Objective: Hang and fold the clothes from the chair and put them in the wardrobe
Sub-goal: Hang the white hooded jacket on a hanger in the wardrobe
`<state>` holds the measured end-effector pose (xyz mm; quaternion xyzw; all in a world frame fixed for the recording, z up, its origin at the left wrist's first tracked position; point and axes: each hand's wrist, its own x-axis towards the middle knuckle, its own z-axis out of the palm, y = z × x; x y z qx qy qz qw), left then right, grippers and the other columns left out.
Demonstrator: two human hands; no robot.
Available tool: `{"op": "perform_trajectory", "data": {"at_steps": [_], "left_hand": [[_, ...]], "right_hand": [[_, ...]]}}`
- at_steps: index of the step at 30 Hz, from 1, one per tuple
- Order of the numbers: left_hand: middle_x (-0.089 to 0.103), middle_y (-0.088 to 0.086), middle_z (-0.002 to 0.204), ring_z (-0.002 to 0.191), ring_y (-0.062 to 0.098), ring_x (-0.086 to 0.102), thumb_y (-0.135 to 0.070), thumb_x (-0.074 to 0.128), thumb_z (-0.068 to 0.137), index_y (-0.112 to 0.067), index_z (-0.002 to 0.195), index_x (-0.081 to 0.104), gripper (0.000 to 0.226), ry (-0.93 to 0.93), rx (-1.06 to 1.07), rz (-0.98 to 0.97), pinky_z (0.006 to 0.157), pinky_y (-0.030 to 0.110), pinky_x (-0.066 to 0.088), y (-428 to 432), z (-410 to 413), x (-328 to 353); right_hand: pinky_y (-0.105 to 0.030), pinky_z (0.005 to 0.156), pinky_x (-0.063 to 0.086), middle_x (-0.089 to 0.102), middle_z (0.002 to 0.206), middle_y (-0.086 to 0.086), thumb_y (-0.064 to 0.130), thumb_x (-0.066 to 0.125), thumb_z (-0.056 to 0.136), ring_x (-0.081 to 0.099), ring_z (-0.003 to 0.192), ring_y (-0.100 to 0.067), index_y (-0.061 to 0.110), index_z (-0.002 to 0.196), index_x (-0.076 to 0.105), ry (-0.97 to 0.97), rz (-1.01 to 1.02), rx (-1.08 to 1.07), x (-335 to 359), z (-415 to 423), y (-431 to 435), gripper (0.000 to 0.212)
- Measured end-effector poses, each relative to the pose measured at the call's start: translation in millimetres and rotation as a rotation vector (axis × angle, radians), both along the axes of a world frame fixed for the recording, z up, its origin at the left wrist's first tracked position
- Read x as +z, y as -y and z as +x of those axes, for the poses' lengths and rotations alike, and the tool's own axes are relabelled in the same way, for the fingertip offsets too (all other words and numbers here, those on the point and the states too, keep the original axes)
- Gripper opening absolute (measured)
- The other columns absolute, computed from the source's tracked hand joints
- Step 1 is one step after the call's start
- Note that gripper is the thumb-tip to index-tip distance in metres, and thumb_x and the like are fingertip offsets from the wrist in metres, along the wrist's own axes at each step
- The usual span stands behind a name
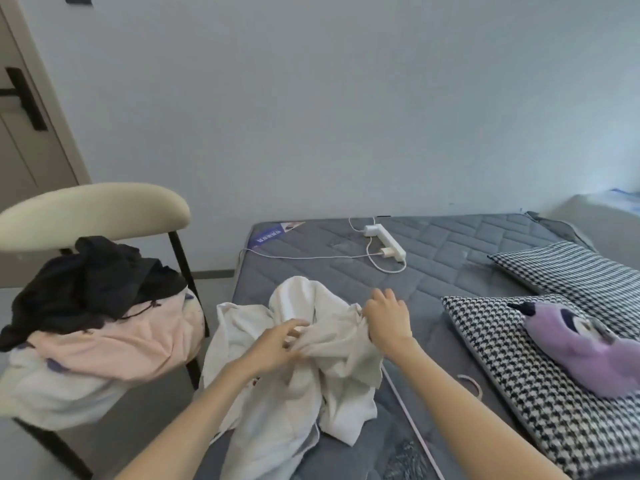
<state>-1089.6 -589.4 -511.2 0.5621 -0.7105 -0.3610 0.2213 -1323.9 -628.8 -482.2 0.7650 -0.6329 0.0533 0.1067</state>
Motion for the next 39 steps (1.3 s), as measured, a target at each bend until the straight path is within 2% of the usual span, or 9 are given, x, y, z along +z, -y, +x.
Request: {"op": "perform_trajectory", "data": {"at_steps": [4,8,13,17,21,29,33,36,39], "left_hand": [[0.064,-0.007,0.112,0.094,0.002,0.061,-0.021,0.067,0.088,-0.037,0.121,0.052,0.040,-0.064,0.065,0.041,0.080,0.010,0.045,-8,8,-43],[0.063,-0.005,0.105,0.081,0.004,0.060,-0.019,0.057,0.094,-0.027,0.122,0.059,0.029,-0.079,0.303,0.000,0.067,0.012,0.043,-12,34,-62],[0.053,0.002,0.123,0.095,0.012,0.057,-0.019,0.054,0.095,-0.018,0.132,0.052,0.037,0.030,0.398,0.051,0.074,0.018,0.040,-31,73,-83],[0.050,0.006,0.130,0.108,0.017,0.050,-0.019,0.053,0.096,-0.017,0.135,0.048,0.039,0.020,0.365,0.123,0.088,0.025,0.038,-49,87,-94],[0.052,0.006,0.132,0.111,0.018,0.052,-0.020,0.051,0.097,-0.019,0.135,0.048,0.038,-0.001,0.351,0.103,0.089,0.025,0.038,-52,88,-93],[0.054,-0.004,0.126,0.118,0.015,0.052,-0.025,0.035,0.103,-0.025,0.142,0.038,0.039,-0.164,0.303,-0.024,0.087,0.022,0.037,-11,44,-37],[0.053,-0.004,0.125,0.110,0.011,0.052,-0.025,0.039,0.102,-0.027,0.142,0.038,0.040,-0.242,0.237,-0.126,0.087,0.021,0.038,19,2,5],[0.042,-0.001,0.143,0.128,0.015,0.043,-0.023,0.045,0.100,-0.023,0.146,0.034,0.047,-0.198,0.222,-0.182,0.102,0.023,0.032,29,-20,11],[0.037,0.005,0.148,0.135,0.021,0.036,-0.021,0.047,0.099,-0.022,0.149,0.030,0.052,-0.120,0.203,-0.121,0.110,0.031,0.029,26,-26,-7]], "right_hand": [[-0.049,0.107,0.027,0.039,0.140,-0.005,0.022,0.053,0.093,0.024,0.133,-0.033,0.019,0.128,0.053,-0.113,0.579,-0.084,-36,3,-6,0.035],[-0.049,0.110,0.023,0.028,0.148,-0.002,0.013,0.055,0.084,0.023,0.133,-0.034,0.023,0.136,0.035,0.098,0.507,0.205,-43,30,-15,0.056],[-0.065,0.112,-0.002,0.003,0.160,0.000,0.044,0.081,0.068,0.000,0.144,-0.038,0.044,0.148,0.011,-0.010,0.712,0.429,-72,72,-34,0.107],[-0.057,0.111,0.016,0.026,0.151,-0.003,0.042,0.061,0.088,0.023,0.135,-0.039,0.030,0.144,0.033,-0.215,0.463,0.461,-97,89,-43,0.064],[-0.040,0.082,0.041,0.054,0.119,-0.005,0.024,0.048,0.095,0.053,0.106,-0.032,0.020,0.131,0.042,-0.026,0.286,0.495,-79,83,-34,0.037],[-0.036,0.061,0.038,0.051,0.107,-0.011,0.003,0.045,0.090,0.054,0.091,-0.035,0.010,0.115,0.051,0.356,-0.258,0.174,22,19,25,0.026],[-0.039,0.076,0.039,0.047,0.121,-0.017,0.005,0.041,0.093,0.045,0.110,-0.035,0.012,0.125,0.048,0.581,-0.449,-0.180,57,-40,53,0.033],[-0.048,0.108,0.028,0.026,0.149,-0.022,-0.001,0.043,0.091,0.026,0.134,-0.040,0.026,0.150,0.024,0.396,-0.261,-0.254,43,-66,54,0.068],[-0.049,0.114,0.022,0.021,0.154,-0.016,0.002,0.054,0.087,0.020,0.140,-0.036,0.019,0.152,0.019,0.326,-0.058,-0.173,4,-67,41,0.075]]}}
